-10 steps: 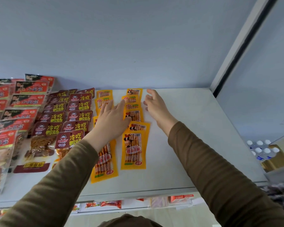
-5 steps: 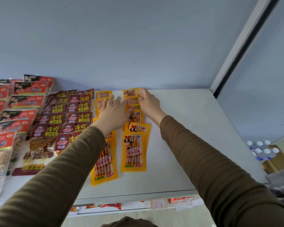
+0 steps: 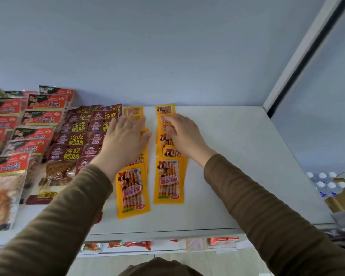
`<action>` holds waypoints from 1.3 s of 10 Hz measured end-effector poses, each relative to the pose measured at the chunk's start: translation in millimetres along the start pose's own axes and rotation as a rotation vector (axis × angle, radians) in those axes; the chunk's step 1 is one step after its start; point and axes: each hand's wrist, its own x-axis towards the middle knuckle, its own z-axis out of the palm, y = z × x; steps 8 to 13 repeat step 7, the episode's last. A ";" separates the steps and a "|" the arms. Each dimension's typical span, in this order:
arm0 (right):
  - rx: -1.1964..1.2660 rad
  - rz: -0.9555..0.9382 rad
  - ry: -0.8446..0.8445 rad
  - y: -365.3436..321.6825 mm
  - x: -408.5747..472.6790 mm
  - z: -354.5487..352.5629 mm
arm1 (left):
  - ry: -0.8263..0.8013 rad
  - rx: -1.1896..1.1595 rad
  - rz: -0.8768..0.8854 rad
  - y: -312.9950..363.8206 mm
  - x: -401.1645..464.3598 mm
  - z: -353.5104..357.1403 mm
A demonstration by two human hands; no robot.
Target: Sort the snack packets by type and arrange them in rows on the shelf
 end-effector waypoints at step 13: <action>-0.208 -0.145 -0.152 -18.2 10.8 2.4 | 0.034 0.016 -0.006 -7.8 -5.9 11.1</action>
